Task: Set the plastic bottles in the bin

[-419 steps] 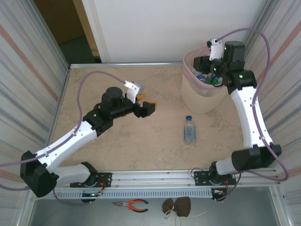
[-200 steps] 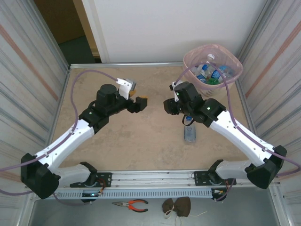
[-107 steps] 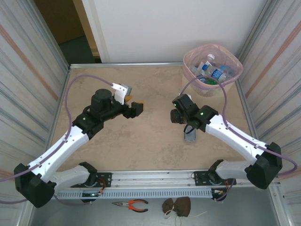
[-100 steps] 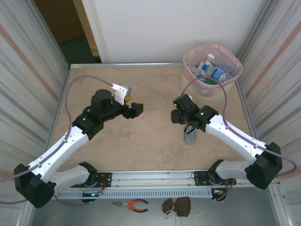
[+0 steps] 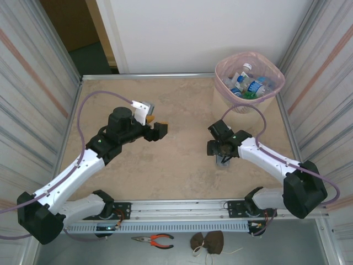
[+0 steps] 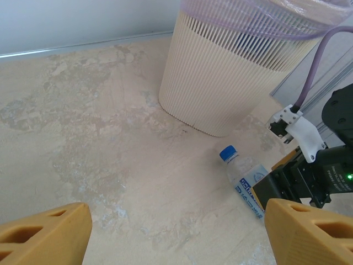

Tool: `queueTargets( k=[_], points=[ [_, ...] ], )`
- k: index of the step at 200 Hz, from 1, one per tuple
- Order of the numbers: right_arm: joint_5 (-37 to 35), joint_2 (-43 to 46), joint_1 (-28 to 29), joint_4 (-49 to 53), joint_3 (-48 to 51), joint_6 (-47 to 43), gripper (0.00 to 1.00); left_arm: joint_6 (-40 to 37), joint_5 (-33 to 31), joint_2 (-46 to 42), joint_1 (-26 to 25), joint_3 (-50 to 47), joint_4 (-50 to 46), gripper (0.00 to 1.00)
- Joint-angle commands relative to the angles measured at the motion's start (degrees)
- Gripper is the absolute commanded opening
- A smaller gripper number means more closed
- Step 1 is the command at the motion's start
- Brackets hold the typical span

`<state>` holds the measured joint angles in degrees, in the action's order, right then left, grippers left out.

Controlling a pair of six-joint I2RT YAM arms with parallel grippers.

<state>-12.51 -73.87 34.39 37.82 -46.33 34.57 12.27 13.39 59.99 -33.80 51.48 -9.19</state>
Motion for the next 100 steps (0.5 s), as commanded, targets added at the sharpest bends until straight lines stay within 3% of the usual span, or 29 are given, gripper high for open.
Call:
queueTargets(
  k=[1,59,100],
  points=[
    [-0.1,-0.9,-0.9,-1.4,1.8,1.8,0.76,0.5,-0.8,-0.9,0.3,-0.4,0.6,0.82],
    [0.5,-3.8,-2.2,-3.6,3.1,1.0,0.73,0.4,-0.8,-1.5,0.3,-0.7,0.3,0.82],
    [-0.2,-4.7,-2.6,-3.3,2.7,0.5,0.66,0.2,-1.2,-2.1,0.3,-1.0,0.2,0.82]
  ],
)
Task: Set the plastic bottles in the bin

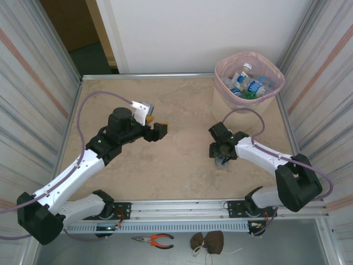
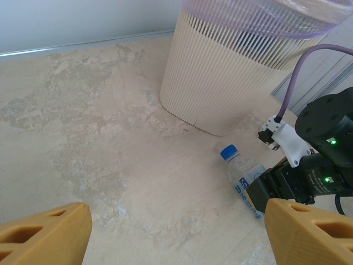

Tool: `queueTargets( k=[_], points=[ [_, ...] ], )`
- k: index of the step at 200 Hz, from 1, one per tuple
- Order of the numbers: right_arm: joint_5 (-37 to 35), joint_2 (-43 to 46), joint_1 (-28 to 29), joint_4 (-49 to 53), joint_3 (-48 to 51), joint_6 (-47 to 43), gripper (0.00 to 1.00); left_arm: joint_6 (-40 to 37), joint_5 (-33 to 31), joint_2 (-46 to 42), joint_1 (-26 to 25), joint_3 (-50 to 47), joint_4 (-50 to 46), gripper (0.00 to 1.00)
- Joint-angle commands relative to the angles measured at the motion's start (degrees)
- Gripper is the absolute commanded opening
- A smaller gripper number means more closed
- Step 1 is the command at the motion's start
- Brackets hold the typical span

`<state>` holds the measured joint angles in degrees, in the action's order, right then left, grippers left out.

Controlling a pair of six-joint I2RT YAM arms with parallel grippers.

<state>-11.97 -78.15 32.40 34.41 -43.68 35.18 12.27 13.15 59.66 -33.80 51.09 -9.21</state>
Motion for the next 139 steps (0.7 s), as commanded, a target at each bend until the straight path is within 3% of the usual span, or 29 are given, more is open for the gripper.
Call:
queueTargets(
  k=[1,49,139],
  points=[
    [-0.8,-0.4,-0.6,0.2,0.1,-0.1,0.66,0.2,-0.9,-1.8,0.3,-0.6,0.2,0.82],
    [-1.0,3.1,-0.4,3.1,-0.8,0.2,0.58,-0.2,-0.9,-2.8,0.4,-0.6,-0.1,0.82],
    [2.3,15.5,1.6,14.1,-12.8,-1.3,0.57,-0.2,-0.3,-2.7,0.8,-0.6,1.1,0.82]
  ],
)
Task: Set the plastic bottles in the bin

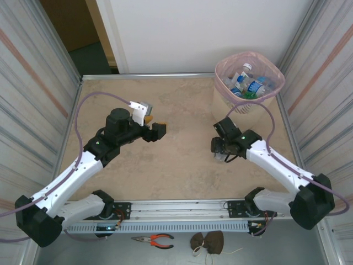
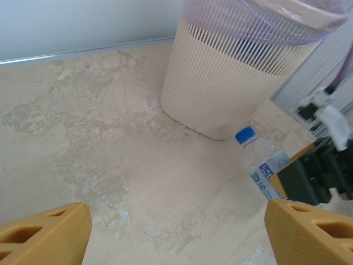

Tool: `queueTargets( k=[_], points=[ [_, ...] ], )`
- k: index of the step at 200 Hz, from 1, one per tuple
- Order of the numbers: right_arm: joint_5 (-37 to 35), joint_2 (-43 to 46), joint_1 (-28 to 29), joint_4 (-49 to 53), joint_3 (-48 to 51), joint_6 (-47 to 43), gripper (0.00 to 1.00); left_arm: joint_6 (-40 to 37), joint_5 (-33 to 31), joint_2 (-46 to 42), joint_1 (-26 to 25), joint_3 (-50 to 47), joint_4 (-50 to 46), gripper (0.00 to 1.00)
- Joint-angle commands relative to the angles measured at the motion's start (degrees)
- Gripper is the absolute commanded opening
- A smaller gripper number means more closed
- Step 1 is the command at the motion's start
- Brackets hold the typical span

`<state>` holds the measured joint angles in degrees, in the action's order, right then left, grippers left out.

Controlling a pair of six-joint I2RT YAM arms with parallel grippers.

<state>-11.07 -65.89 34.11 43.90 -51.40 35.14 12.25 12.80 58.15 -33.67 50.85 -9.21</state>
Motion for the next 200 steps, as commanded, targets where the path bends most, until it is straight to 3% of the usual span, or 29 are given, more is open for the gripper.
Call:
queueTargets(
  k=[1,55,115,156,200],
  points=[
    [1.5,3.3,-0.2,4.7,-5.1,-1.3,0.57,-0.2,0.1,-1.2,0.6,-0.3,1.1,0.82],
    [10.5,2.9,-5.5,5.0,-21.0,-4.7,0.56,-0.6,0.7,-0.5,1.1,0.6,1.2,0.82],
    [21.4,-5.5,-19.7,-7.7,-35.4,0.4,0.51,-1.0,1.2,-0.5,1.7,1.5,0.2,0.82],
    [21.0,-13.5,-28.6,-22.3,-38.3,12.8,0.5,-0.9,1.1,-0.8,1.9,1.8,-0.5,0.82],
    [16.1,-25.3,-31.5,-23.4,-47.2,19.3,0.51,-1.2,0.6,-1.1,2.1,2.6,-1.8,0.83]
  ],
)
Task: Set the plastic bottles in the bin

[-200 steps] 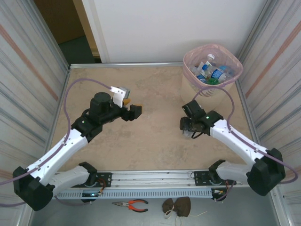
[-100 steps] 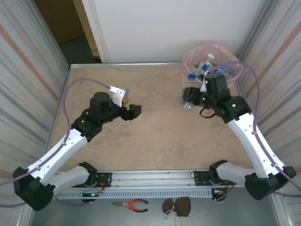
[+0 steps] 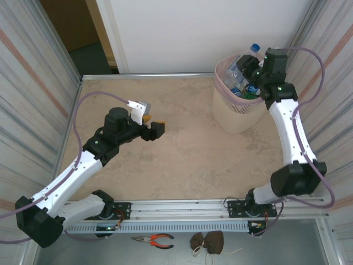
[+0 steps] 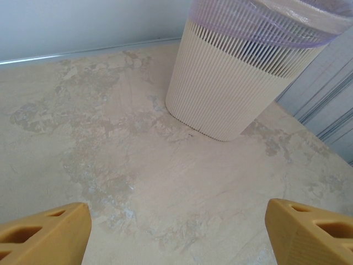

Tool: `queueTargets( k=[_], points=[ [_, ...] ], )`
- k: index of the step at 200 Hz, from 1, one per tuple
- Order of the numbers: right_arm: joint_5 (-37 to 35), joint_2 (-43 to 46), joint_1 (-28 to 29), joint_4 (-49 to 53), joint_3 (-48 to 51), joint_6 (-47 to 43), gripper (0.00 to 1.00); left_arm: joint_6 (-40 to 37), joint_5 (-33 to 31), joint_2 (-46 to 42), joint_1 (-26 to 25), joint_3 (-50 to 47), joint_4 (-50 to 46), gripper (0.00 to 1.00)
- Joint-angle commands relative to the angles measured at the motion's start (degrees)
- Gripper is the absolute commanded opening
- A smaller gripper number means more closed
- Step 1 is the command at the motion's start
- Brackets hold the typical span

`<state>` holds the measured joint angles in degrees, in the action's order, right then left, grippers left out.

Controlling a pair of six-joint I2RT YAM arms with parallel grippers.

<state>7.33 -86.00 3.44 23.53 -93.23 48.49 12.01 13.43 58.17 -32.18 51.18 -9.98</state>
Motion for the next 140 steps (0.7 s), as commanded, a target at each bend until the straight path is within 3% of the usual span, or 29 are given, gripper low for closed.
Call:
queueTargets(
  k=[1,67,96,140],
  points=[
    [-2.3,-5.5,-0.9,-2.9,-5.6,6.1,0.51,-1.0,-0.1,-1.1,0.6,2.3,-1.0,0.82],
    [0.2,-14.8,-1.7,-1.4,-10.5,12.6,0.62,-0.4,-0.3,-1.2,0.8,2.3,-1.8,0.82],
    [-1.3,-12.5,-1.7,0.2,-10.5,14.8,0.79,-0.5,-0.5,-1.6,0.7,2.3,-2.2,0.83],
    [-3.9,-5.5,-2.7,2.5,-9.7,12.6,0.81,-0.4,-1.0,-2.0,0.8,1.7,-1.8,0.82]
  ],
)
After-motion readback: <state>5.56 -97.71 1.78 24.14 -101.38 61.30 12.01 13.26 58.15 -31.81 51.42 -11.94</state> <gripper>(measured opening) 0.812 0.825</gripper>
